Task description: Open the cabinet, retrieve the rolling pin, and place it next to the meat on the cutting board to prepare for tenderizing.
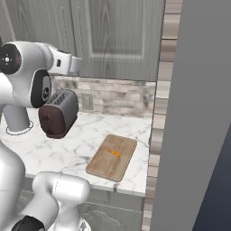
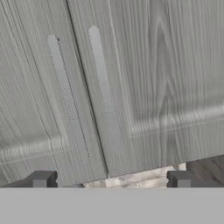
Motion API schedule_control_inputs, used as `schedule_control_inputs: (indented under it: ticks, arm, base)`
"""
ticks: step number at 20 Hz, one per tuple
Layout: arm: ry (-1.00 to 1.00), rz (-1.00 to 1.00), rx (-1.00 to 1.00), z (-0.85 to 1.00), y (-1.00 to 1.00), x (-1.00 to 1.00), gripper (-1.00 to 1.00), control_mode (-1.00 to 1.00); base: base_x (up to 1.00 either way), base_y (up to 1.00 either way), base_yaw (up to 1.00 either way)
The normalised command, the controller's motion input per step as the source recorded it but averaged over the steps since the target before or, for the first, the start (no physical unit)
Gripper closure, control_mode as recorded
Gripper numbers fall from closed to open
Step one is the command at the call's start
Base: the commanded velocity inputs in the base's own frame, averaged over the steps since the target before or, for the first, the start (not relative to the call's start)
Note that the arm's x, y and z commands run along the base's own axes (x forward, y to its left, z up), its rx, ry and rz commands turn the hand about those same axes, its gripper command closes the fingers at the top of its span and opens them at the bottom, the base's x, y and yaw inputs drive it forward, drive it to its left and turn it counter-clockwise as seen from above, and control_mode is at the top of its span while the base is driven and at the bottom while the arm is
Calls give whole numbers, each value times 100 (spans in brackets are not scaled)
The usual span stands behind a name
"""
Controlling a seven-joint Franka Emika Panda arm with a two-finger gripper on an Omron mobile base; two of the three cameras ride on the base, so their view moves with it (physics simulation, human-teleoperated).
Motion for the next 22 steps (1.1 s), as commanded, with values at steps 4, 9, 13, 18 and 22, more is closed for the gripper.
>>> schedule_control_inputs:
  ticks: [4,9,13,18,22]
  arm:
    - [-33,-2,-1,14,-1,-17,-100,-100]
    - [-16,-4,-2,-8,4,1,-100,-100]
    - [-1,0,-1,-2,5,0,-100,-100]
    - [-7,0,1,0,-6,3,-100,-100]
    - [0,0,0,0,-3,3,-100,-100]
  base:
    - [0,0,0]
    - [0,0,0]
    - [0,0,0]
    - [0,0,0]
    - [0,0,0]
